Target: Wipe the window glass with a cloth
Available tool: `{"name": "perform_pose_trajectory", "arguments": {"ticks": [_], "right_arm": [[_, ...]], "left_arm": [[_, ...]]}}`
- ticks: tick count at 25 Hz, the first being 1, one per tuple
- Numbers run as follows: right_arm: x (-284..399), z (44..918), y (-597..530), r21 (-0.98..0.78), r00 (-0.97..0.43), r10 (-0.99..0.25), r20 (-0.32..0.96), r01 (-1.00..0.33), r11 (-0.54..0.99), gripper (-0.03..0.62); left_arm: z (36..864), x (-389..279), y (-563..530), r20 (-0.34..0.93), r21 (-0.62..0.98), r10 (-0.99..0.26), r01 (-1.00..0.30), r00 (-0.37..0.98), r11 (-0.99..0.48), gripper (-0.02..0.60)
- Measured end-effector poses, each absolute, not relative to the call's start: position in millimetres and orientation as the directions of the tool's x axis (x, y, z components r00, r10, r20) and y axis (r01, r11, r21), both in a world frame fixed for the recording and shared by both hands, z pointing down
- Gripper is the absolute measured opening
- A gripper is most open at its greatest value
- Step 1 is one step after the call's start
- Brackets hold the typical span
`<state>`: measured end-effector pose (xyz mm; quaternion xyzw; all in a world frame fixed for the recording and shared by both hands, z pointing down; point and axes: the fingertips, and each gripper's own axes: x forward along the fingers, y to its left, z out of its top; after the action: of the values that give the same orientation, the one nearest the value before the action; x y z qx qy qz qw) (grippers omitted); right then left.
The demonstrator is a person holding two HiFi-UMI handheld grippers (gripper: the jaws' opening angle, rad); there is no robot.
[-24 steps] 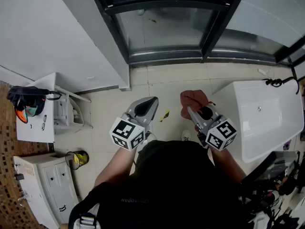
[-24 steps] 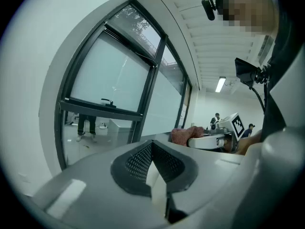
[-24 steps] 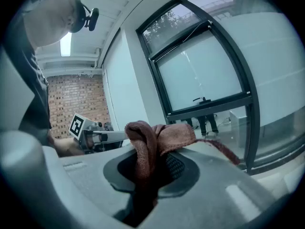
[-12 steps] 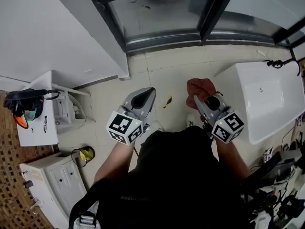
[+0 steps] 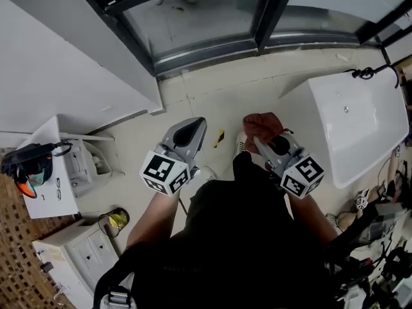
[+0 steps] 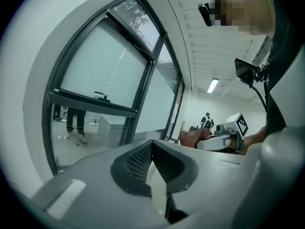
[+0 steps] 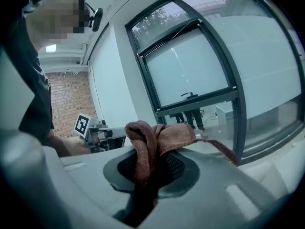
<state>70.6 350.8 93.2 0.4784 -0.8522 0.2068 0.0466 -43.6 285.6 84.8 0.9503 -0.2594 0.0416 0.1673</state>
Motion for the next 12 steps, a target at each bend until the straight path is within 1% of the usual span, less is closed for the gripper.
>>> {"name": "perform_pose_trajectory", "arguments": {"ticks": [5, 7, 10, 12], "right_arm": [[113, 91, 293, -0.328, -0.574, -0.784, 0.236, -0.806, 0.492, 0.044], [126, 87, 263, -0.335, -0.608, -0.765, 0.212, -0.781, 0.527, 0.044], [136, 75, 222, -0.292, -0.673, -0.719, 0.173, -0.732, 0.615, 0.044], [138, 70, 201, -0.262, -0.707, -0.689, 0.159, -0.703, 0.661, 0.044]], "left_arm": [[67, -2, 247, 0.172, 0.246, -0.493, -0.522, 0.853, -0.816, 0.017], [58, 12, 224, 0.167, 0.257, -0.515, -0.541, 0.841, -0.801, 0.017], [47, 24, 182, 0.136, 0.297, -0.577, -0.589, 0.805, -0.752, 0.017], [42, 22, 157, 0.12, 0.294, -0.632, -0.636, 0.765, -0.714, 0.017]]}}
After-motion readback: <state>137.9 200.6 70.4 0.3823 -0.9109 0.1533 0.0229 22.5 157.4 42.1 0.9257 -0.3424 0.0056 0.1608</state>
